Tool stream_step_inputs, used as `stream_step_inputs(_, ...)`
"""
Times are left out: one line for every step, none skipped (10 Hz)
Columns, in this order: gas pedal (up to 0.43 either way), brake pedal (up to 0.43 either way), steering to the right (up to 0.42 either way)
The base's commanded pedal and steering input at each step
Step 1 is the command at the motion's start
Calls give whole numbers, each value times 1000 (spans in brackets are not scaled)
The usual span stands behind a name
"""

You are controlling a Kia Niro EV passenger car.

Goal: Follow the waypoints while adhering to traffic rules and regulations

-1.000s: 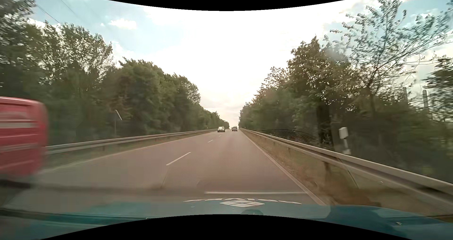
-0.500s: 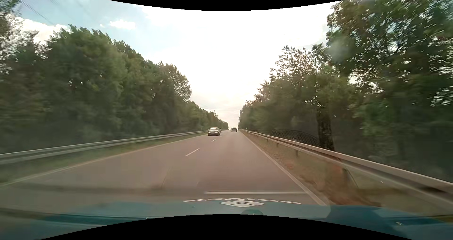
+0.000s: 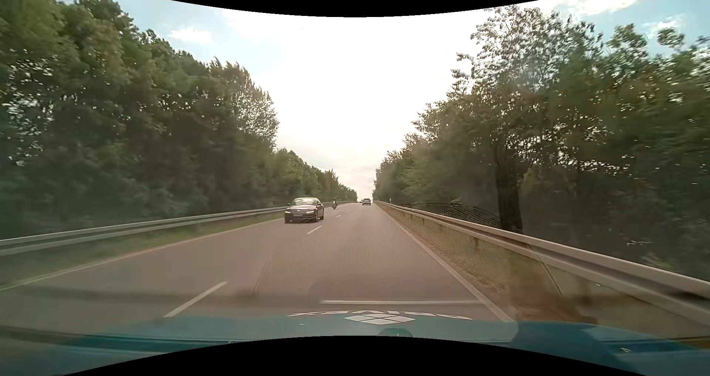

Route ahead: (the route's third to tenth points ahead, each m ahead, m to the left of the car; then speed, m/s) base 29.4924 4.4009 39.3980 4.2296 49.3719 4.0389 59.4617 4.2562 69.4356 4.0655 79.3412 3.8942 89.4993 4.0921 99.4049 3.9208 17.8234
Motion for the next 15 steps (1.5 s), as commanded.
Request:
stream_step_inputs(240,0,-1)
stream_step_inputs(240,0,-1)
stream_step_inputs(240,0,-1)
stream_step_inputs(240,0,-1)
stream_step_inputs(240,0,-1)
stream_step_inputs(240,0,-1)
stream_step_inputs(240,0,-1)
stream_step_inputs(240,0,-2)
stream_step_inputs(240,0,-2)
stream_step_inputs(240,0,-2)
stream_step_inputs(240,0,-2)
stream_step_inputs(240,0,-2)
stream_step_inputs(240,0,-1)
stream_step_inputs(240,0,-1)
stream_step_inputs(240,0,-1)
